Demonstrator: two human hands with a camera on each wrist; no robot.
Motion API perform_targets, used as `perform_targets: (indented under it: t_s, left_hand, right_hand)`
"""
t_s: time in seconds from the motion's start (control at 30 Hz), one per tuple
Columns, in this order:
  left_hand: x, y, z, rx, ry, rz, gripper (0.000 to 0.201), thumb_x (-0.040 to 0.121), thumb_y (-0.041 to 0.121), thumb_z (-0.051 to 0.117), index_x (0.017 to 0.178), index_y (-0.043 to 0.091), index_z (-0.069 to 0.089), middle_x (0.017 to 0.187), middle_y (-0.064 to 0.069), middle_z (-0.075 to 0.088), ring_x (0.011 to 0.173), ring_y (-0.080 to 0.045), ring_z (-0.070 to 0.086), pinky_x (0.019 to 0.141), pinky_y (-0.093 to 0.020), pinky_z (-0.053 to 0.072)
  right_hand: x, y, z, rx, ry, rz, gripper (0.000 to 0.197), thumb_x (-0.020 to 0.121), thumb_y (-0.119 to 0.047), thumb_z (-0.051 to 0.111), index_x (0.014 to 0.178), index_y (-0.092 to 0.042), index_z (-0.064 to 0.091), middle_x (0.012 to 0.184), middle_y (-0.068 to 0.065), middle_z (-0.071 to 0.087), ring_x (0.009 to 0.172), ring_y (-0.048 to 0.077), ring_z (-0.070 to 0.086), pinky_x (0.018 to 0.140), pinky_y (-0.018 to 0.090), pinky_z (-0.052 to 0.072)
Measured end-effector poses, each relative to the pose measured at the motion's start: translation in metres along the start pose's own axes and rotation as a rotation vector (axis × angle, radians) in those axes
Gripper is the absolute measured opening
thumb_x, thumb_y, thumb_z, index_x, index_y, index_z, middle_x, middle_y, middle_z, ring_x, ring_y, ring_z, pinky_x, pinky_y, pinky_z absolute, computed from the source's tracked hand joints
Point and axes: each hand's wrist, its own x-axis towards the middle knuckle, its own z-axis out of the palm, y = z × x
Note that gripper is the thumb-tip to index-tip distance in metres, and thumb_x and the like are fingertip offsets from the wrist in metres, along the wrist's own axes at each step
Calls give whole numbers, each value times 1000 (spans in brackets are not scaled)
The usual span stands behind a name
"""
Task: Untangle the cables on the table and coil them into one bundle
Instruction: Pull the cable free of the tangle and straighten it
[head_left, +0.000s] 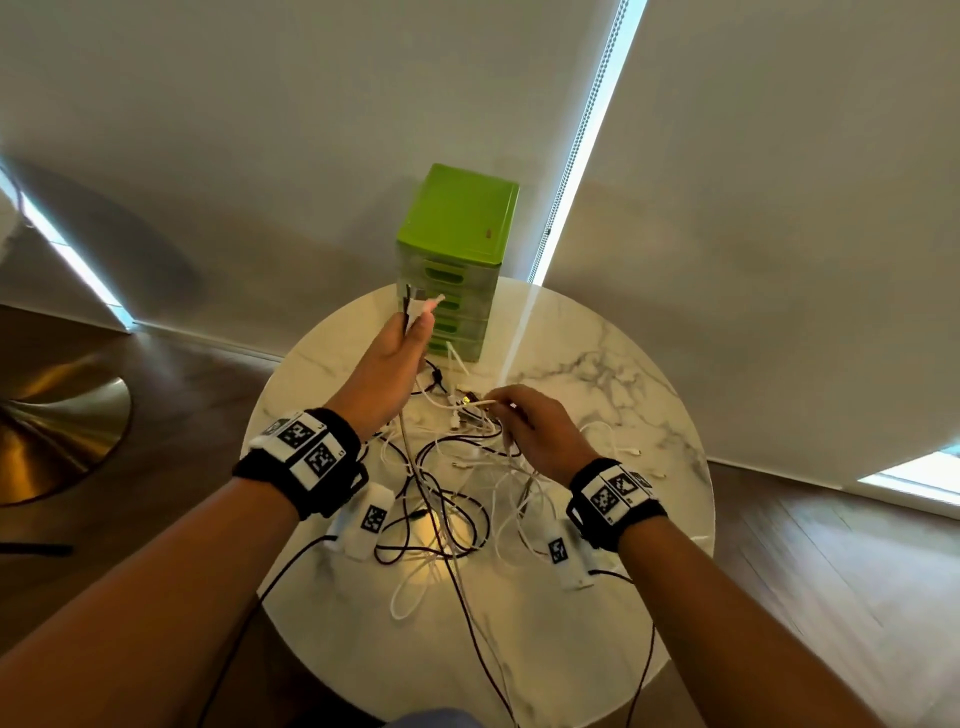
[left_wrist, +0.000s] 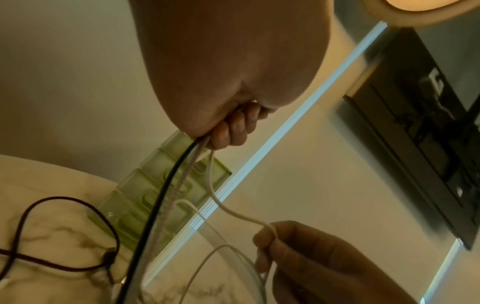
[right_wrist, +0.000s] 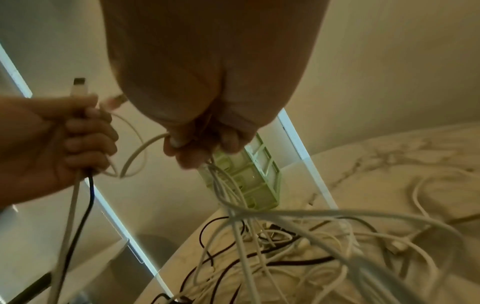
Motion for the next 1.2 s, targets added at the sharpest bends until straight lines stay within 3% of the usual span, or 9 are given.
perform_targets:
  t_s: [0.17,0.27,0.47,0.57,0.7,0.8,1.0,1.1,1.2]
  left_hand:
    - [-9,-18,22,251,-148,-30,40,102,55,47,130,28,59,91,9,61,84,-11,57,79,-34,44]
    - [-19,-26,38,283,-260,-62,36,97,56,58,117,26,62,105,8,71,96,-6,67,87,-29,53]
    - [-21,-23,56,331,-330,-45,29,103,41,54,107,14,64,86,-8,63,76,-20,56,70,-34,43]
    - [-20,-19,61,298,-346,-23,32,105,37,51,110,9,66,83,-14,59,75,-18,51,72,-42,42]
    - [-17,2,58,156,-258,-35,40,102,49,47,117,19,67,94,-2,59,85,-13,51,78,-35,41]
    - [-6,28,42,-34,-52,-43,28,107,39,45,88,31,63,79,0,45,73,-18,41,69,-33,38]
    - [8,26,12,91,83,-3,31,107,36,44,83,17,51,70,-1,39,56,-10,35,57,-32,30]
    - [3,9,16,206,22,-32,37,107,44,43,90,13,54,72,3,48,63,-14,43,61,-34,34]
    - [-5,-4,37,292,-111,-95,30,105,47,46,95,21,58,76,2,55,67,-17,49,61,-34,36]
  right_hand:
    - [-9,7,0,168,-15,140,15,105,-10,50,105,-11,65,77,-3,66,58,11,59,63,24,51]
    - [-10,6,-3,173,30,140,14,104,-11,51,104,-14,65,74,3,66,59,12,59,63,26,52]
    - [-13,4,-12,232,-76,230,1,104,-17,53,103,-17,54,78,-2,64,58,7,58,58,23,49]
    - [-14,10,-13,44,-250,194,4,103,-21,54,104,-19,51,87,-10,63,74,4,62,71,18,48]
    - [-12,26,-6,-164,-394,110,2,100,-17,53,102,-18,54,91,-3,63,80,17,57,76,27,47]
    - [-27,51,4,-243,-521,145,3,101,-19,50,98,-19,52,89,-2,60,82,23,58,80,39,48]
    - [-47,69,-8,-49,-215,275,32,108,-35,41,95,-11,59,75,-7,57,68,5,54,70,26,44]
    - [-36,54,-18,-103,-9,219,34,107,-35,43,86,-16,61,71,-5,59,64,2,54,67,23,39]
    - [-26,28,-19,-138,-3,138,31,107,-38,44,85,-22,59,73,-6,60,68,10,57,65,25,41]
